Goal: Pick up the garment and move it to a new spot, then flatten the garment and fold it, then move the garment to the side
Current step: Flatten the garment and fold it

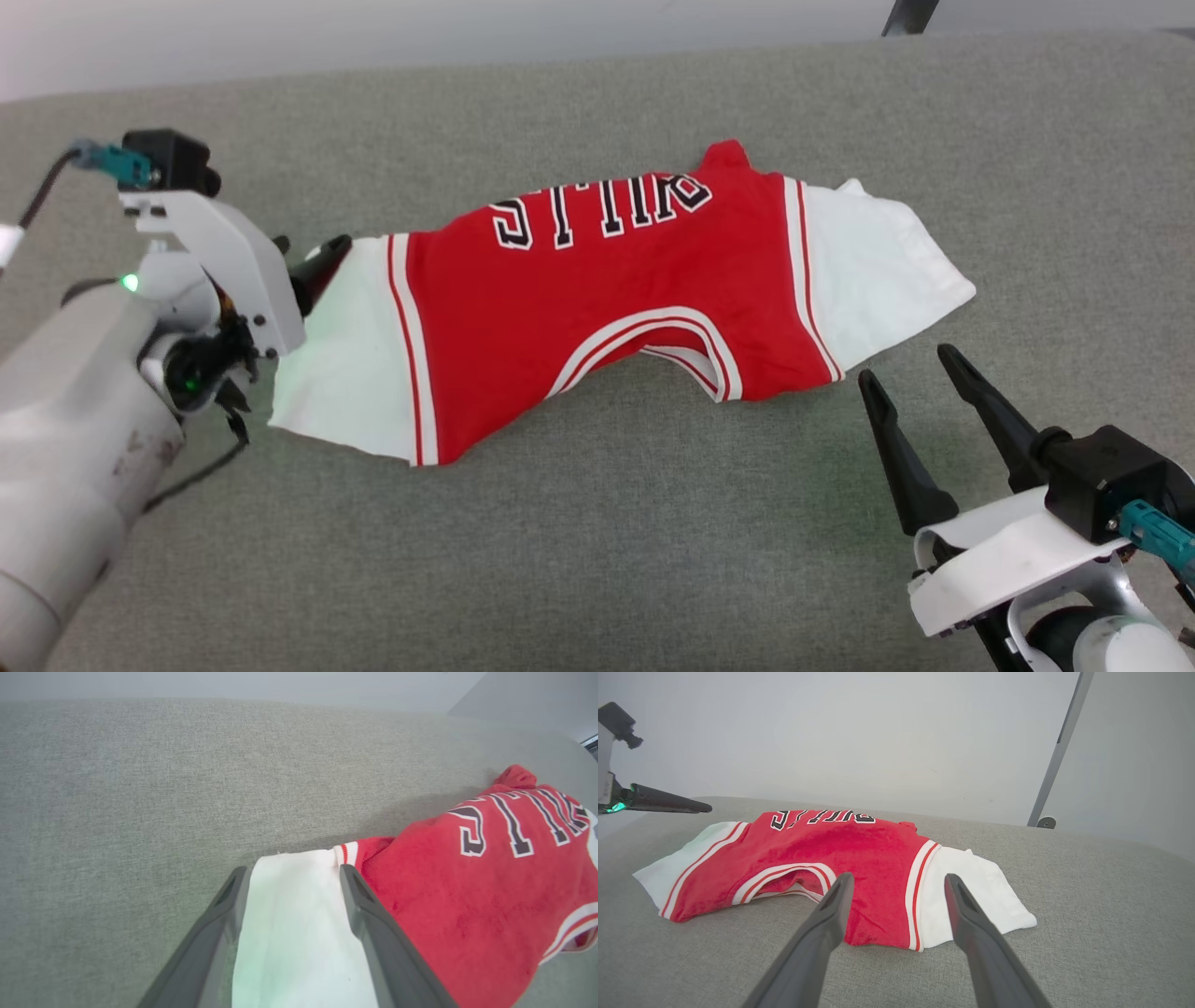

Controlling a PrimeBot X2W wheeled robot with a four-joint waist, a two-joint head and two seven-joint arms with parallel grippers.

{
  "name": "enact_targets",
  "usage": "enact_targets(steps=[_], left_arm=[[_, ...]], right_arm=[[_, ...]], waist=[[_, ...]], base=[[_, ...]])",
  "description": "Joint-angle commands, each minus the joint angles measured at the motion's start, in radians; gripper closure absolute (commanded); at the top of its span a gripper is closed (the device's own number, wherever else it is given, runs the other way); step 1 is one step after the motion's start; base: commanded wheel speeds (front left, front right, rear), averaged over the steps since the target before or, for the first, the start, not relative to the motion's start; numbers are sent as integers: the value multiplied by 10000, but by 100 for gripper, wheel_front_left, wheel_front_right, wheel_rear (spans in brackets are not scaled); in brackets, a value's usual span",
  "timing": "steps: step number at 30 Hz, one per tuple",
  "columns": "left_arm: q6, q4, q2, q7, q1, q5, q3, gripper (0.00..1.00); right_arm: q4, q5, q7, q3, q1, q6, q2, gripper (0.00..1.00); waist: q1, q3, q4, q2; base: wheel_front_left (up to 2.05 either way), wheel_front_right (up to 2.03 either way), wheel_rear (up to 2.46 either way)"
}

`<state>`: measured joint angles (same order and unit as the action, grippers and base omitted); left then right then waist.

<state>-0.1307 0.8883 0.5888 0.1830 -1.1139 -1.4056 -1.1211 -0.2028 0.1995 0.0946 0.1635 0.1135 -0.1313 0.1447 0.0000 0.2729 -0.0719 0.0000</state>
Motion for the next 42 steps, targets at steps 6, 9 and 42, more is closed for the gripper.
enact_targets(steps=[6, 9, 42], left_arm=[[1, -1088, 253, -1216, 1004, -384, 285, 0], [1, -1763, 382, -2108, 1724, -419, 357, 0], [2397, -7438, -1334, -4469, 9930, 4763, 6475, 0]], right_arm=[[147, 109, 117, -217, -311, 11, 86, 0], [239, 171, 214, -326, -510, 11, 135, 0], [4877, 3586, 5727, 956, 2983, 11, 4726, 0]], waist=[[0, -594, 210, 0], [0, -845, 347, 0], [0, -1316, 3134, 0]], base=[[0, 0, 0], [0, 0, 0], [0, 0, 0]])
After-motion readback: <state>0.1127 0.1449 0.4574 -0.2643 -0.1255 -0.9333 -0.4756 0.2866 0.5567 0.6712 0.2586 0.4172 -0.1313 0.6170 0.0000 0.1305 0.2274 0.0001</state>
